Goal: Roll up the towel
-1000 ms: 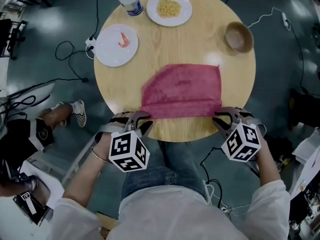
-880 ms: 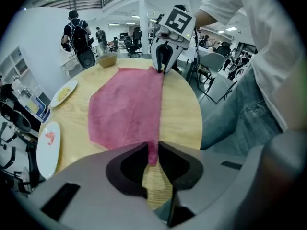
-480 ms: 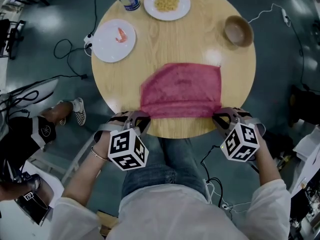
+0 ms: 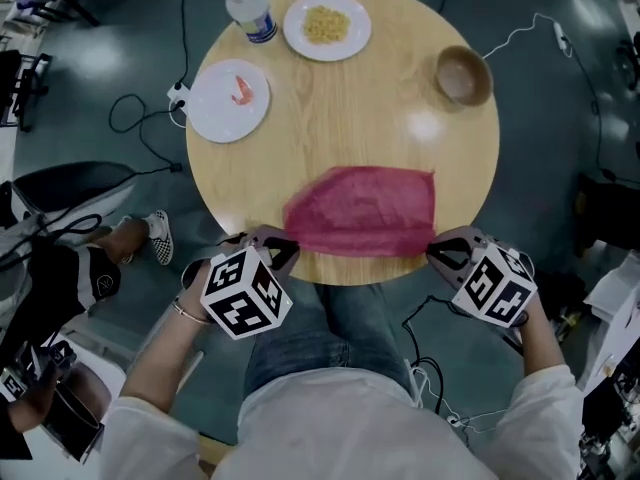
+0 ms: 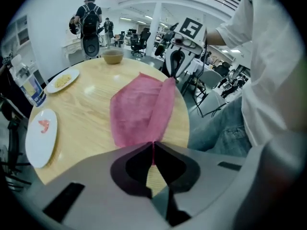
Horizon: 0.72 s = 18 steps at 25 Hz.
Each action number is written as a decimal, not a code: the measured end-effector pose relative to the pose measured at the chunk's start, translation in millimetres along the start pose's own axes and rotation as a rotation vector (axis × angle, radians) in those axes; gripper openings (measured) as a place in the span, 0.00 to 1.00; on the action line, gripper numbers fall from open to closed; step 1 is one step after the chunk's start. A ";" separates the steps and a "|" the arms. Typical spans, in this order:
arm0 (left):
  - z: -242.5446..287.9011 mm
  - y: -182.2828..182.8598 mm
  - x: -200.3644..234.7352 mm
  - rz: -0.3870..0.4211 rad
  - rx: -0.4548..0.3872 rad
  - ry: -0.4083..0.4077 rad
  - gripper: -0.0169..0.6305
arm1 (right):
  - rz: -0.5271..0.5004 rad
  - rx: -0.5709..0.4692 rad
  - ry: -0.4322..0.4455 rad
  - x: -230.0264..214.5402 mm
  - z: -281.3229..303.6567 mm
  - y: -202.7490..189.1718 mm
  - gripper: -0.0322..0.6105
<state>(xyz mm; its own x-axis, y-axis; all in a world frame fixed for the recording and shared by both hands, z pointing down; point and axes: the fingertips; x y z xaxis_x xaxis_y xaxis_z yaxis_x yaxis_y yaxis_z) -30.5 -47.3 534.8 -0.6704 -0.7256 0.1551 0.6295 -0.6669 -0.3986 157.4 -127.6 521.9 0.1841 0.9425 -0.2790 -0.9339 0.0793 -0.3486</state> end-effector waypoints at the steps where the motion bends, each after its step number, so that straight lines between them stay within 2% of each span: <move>1: -0.9 2.6 9.5 -0.009 -0.003 0.018 0.05 | 0.011 -0.011 -0.008 -7.1 -2.4 3.0 0.09; 8: 5.9 11.7 59.0 -0.064 -0.001 0.106 0.05 | 0.073 -0.034 -0.055 -50.6 1.6 13.8 0.09; 15: 17.2 9.8 68.6 -0.062 -0.007 0.185 0.05 | 0.071 -0.011 -0.114 -66.5 17.2 12.2 0.10; 18: 15.5 7.5 68.6 -0.086 -0.027 0.186 0.07 | 0.072 -0.031 -0.138 -69.1 16.9 13.0 0.14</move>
<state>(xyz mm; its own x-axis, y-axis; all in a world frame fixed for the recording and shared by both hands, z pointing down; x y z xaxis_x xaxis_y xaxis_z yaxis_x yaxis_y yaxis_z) -65.7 -104.7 556.5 -0.7841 -0.6203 0.0211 0.5575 -0.7189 -0.4153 127.4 -186.2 551.8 0.0710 0.9812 -0.1796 -0.9331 0.0017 -0.3597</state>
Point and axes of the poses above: the fingertips, and each gripper's own axes: z forward along the fingers, x to its left, y out of its top, and after that the axes turned 3 degrees about y, right-handed
